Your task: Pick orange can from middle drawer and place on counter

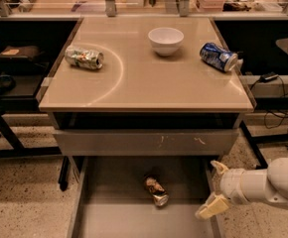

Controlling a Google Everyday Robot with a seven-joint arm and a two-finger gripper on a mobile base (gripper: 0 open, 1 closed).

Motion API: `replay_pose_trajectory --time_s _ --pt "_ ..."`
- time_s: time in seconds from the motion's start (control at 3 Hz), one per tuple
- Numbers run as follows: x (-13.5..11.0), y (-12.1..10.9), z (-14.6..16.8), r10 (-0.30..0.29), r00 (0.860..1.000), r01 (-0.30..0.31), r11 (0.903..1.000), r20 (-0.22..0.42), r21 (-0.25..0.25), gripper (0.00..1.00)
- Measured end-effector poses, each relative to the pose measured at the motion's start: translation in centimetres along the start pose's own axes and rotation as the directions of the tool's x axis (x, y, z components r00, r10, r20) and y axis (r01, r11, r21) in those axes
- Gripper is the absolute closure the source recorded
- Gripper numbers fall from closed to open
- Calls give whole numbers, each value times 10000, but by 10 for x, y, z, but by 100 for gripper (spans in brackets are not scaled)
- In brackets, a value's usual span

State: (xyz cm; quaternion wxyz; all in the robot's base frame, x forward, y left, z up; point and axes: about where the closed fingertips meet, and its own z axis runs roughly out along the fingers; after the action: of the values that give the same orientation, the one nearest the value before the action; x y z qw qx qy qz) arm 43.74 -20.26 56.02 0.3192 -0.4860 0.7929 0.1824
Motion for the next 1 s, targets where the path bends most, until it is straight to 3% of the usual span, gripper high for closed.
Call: replay_pose_trajectory --time_s 0.67,1.0 --pt "18 2 93 859 9928 -824 9956 840 -441 0" --pt "23 0 134 1414 9794 -1365 9897 1442 -435 0"
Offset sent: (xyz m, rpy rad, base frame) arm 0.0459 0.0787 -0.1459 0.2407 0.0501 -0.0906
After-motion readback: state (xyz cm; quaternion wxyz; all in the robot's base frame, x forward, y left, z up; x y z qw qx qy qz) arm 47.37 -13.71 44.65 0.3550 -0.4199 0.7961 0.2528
